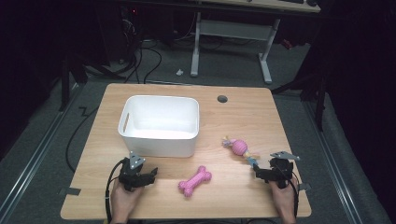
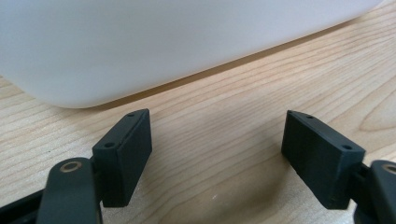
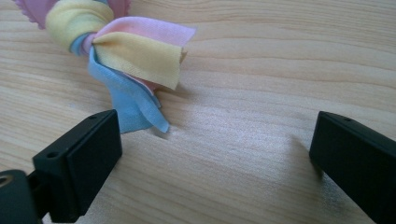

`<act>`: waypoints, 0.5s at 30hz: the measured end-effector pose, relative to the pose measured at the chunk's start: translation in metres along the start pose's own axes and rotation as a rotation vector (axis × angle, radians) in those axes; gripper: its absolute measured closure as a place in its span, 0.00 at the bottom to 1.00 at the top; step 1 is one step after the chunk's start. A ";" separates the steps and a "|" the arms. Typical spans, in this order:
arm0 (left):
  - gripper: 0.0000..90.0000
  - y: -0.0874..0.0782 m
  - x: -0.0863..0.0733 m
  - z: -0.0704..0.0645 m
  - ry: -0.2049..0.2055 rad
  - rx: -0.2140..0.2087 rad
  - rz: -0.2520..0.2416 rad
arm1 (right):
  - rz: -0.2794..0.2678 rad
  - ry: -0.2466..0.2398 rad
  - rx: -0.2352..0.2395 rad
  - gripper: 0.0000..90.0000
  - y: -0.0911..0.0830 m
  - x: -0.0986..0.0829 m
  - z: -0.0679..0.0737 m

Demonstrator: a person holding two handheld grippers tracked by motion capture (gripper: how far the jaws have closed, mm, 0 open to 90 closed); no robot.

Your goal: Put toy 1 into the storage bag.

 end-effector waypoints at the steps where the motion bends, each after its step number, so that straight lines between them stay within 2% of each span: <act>1: 0.28 0.000 0.000 0.000 0.001 -0.001 0.000 | 0.000 0.002 -0.002 0.04 0.000 0.000 0.000; 15: 0.27 0.001 0.001 0.000 0.006 0.002 0.004 | -0.009 -0.001 -0.009 0.06 -0.001 -0.001 0.002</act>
Point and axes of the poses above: each handheld gripper's, and its own axes: y roughly forward along the jaws, x roughly out of its top, z roughly to its left, the point moved 1 cm from there along y, roughly forward along the jaws, and after that the axes turned 5 degrees about -z, right-handed, at the moved point
